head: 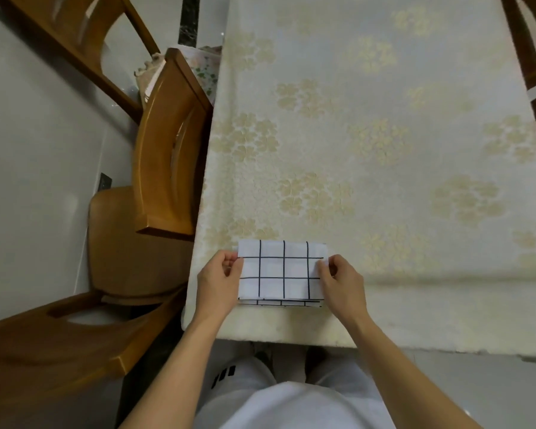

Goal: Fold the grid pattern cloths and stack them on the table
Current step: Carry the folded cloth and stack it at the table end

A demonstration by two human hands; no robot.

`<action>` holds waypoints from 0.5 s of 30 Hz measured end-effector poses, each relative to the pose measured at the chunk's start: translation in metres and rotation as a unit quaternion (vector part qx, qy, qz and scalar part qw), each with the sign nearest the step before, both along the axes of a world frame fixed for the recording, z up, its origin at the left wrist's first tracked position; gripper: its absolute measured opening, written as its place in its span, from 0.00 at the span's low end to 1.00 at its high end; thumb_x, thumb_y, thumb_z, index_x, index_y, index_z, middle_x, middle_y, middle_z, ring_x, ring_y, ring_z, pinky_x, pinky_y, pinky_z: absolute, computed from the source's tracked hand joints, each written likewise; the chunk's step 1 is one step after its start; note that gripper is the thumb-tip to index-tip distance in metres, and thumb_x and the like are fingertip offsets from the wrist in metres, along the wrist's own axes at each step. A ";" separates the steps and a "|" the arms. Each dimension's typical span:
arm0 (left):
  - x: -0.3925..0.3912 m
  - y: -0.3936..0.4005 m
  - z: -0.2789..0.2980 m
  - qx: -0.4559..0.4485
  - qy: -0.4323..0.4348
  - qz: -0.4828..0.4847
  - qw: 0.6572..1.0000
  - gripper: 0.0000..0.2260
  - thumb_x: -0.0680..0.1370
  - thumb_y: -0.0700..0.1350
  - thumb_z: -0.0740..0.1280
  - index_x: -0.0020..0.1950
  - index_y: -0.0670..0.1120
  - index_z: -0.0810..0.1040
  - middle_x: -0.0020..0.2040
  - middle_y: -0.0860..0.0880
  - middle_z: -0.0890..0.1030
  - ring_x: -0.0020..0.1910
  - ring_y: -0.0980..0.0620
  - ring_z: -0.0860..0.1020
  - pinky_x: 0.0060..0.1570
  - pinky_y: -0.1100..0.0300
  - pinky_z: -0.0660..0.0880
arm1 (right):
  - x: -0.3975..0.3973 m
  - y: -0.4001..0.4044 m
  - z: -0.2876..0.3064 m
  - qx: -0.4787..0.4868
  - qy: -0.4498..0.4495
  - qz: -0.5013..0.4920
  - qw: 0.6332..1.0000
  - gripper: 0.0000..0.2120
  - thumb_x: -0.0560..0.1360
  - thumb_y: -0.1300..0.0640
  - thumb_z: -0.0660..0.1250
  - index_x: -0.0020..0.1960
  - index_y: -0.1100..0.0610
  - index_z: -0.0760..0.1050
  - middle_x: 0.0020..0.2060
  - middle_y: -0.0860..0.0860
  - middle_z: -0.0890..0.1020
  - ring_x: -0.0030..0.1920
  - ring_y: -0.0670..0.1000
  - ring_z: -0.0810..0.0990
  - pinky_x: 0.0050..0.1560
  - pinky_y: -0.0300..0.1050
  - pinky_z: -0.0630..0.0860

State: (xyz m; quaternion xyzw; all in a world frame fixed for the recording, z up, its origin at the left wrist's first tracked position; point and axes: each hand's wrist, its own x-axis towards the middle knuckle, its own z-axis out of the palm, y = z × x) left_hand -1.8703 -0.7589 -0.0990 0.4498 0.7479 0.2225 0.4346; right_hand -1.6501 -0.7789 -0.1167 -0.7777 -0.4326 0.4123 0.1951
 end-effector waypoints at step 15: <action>-0.014 0.005 -0.029 -0.011 0.061 -0.077 0.995 0.03 0.81 0.45 0.66 0.53 0.49 0.74 0.48 0.52 0.78 0.48 0.54 0.77 0.45 0.64 0.71 | -0.013 -0.002 -0.020 -0.008 -0.050 -0.019 0.999 0.08 0.81 0.52 0.63 0.46 0.55 0.74 0.38 0.49 0.79 0.37 0.45 0.75 0.35 0.37 0.69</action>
